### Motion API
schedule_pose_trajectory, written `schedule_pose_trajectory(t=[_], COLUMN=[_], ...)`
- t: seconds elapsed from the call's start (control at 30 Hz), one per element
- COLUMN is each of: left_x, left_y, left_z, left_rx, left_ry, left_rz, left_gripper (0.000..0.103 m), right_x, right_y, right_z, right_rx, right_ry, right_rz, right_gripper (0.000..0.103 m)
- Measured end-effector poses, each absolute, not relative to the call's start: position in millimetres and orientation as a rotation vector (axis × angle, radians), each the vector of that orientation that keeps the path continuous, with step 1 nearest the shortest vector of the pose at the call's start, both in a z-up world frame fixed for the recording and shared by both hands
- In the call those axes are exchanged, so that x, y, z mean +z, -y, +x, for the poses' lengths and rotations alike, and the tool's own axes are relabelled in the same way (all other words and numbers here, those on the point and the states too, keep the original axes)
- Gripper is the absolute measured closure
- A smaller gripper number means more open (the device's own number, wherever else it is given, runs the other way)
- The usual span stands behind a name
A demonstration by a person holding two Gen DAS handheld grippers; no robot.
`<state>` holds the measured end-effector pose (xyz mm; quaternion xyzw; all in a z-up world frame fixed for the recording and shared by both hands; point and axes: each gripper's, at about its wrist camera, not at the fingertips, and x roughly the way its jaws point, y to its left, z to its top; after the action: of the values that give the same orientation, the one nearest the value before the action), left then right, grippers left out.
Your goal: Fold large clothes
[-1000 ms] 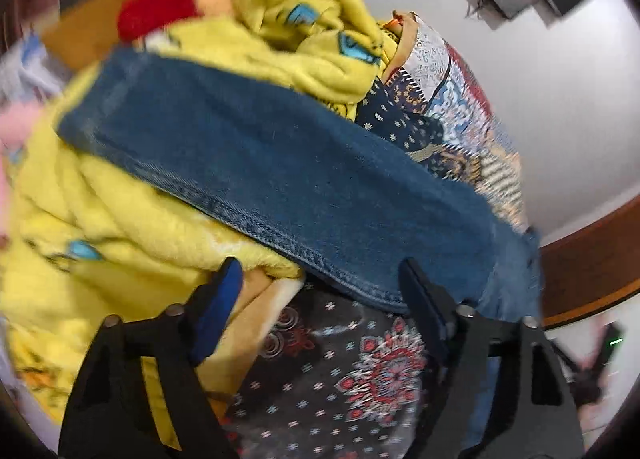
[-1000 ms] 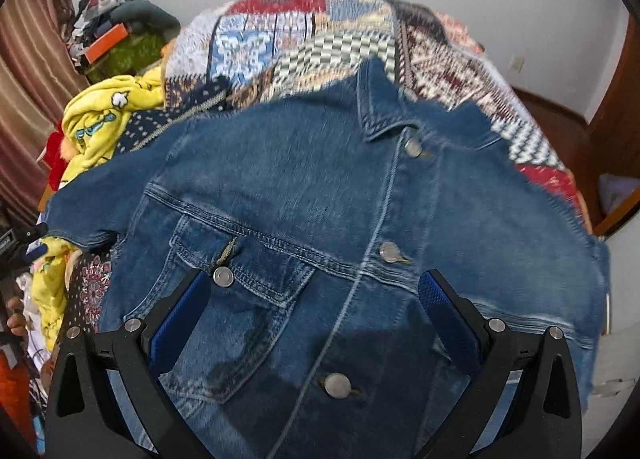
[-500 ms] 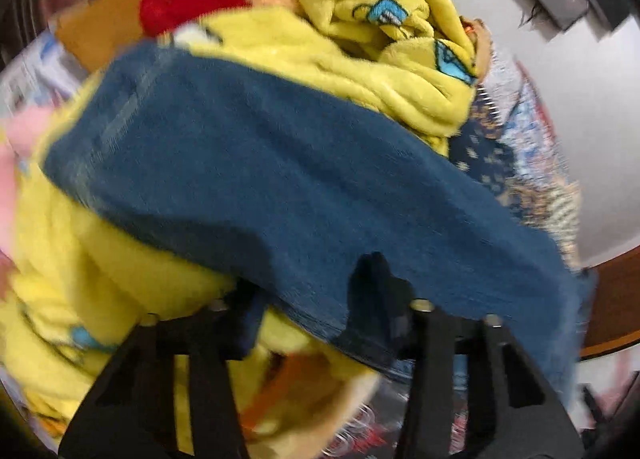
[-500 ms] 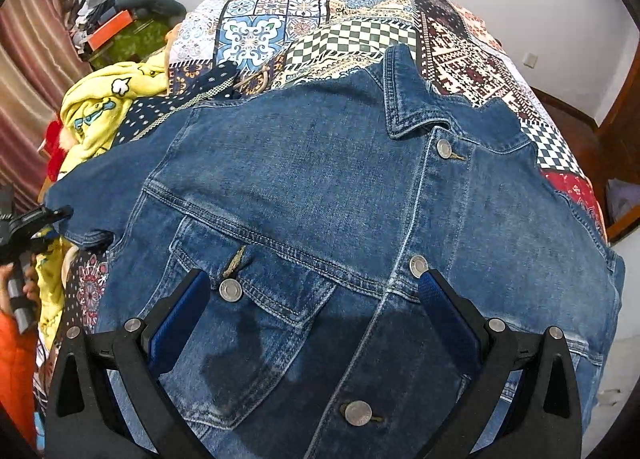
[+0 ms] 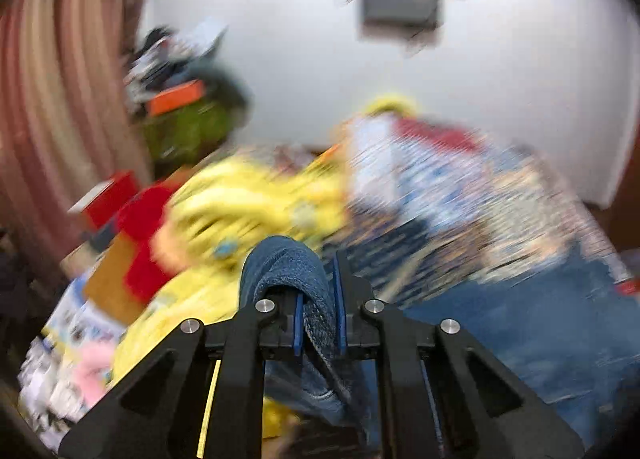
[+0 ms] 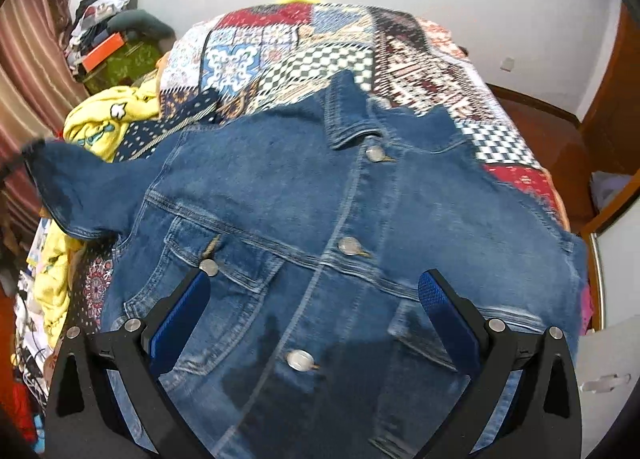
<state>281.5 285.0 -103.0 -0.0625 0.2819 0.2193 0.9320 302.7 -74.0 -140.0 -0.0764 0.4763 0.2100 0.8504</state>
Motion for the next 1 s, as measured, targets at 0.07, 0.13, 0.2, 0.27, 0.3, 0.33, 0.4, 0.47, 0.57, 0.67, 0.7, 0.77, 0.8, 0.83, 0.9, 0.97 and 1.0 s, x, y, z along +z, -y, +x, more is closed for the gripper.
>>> schedule_pose_trajectory(t=[0.07, 0.13, 0.2, 0.27, 0.3, 0.33, 0.4, 0.47, 0.57, 0.67, 0.7, 0.77, 0.8, 0.83, 0.9, 0.97, 1.0], left_x=[-78.8, -60.6, -49.7, -49.6, -52.8, -58.5, -74.4, -99.1, -141.9, -184.3, -197.9, -218.1, -226.3, -230.4, -233.6, -229.9, -227.9], left_y=[-252.5, -215.6, -179.3, -146.7, -128.3, -109.0, -73.8, -36.3, 9.3, 44.6, 54.5, 72.7, 78.4, 79.6, 77.9, 74.1, 69.5], left_z=[294.6, 308.0, 322.3, 333.3, 340.4, 347.1, 356.3, 365.2, 371.8, 370.3, 367.8, 360.6, 355.9, 352.7, 346.0, 338.5, 335.6], left_rx=[0.365, 0.284, 0.191, 0.105, 0.055, 0.011, -0.049, -0.119, -0.209, -0.272, -0.297, -0.316, -0.316, -0.315, -0.323, -0.355, -0.365], left_ry=[-0.536, -0.504, -0.494, -0.512, -0.534, -0.560, -0.609, -0.685, -0.821, -0.943, -0.985, -1.043, -1.064, -1.073, -1.095, -1.111, -1.112], left_rz=[-0.112, -0.084, -0.081, -0.095, -0.101, -0.097, -0.068, -0.032, 0.014, 0.058, 0.075, 0.116, 0.144, 0.159, 0.161, 0.130, 0.113], left_gripper=[0.092, 0.092, 0.092, 0.092, 0.092, 0.092, 0.092, 0.092, 0.092, 0.092, 0.092, 0.092, 0.092, 0.091, 0.084, 0.059, 0.052], right_x=[-132.7, -126.1, -120.4, -116.2, -115.1, -114.5, -114.7, -117.5, -125.1, -132.9, -136.3, -140.2, -142.7, -144.2, -145.5, -145.8, -145.1], right_y=[86.6, 100.9, 113.5, 127.6, 133.4, 140.5, 153.4, 166.4, 187.2, 203.9, 209.4, 216.7, 219.6, 221.1, 221.8, 221.2, 218.4], right_z=[300.6, 299.6, 297.8, 296.5, 296.0, 295.4, 293.6, 293.0, 291.2, 288.2, 287.2, 285.4, 284.4, 283.6, 282.3, 281.0, 280.5], right_rx=[0.422, 0.406, 0.395, 0.382, 0.375, 0.365, 0.345, 0.323, 0.294, 0.270, 0.265, 0.255, 0.247, 0.241, 0.236, 0.232, 0.232], right_ry=[-0.977, -0.959, -0.949, -0.939, -0.936, -0.934, -0.931, -0.934, -0.947, -0.967, -0.979, -0.994, -1.000, -1.007, -1.015, -1.016, -1.015], right_rz=[-0.148, -0.123, -0.102, -0.090, -0.088, -0.086, -0.084, -0.084, -0.082, -0.076, -0.070, -0.067, -0.071, -0.077, -0.090, -0.105, -0.119], right_gripper=[0.000, 0.000, 0.000, 0.000, 0.000, 0.000, 0.000, 0.000, 0.000, 0.000, 0.000, 0.000, 0.000, 0.000, 0.000, 0.000, 0.000])
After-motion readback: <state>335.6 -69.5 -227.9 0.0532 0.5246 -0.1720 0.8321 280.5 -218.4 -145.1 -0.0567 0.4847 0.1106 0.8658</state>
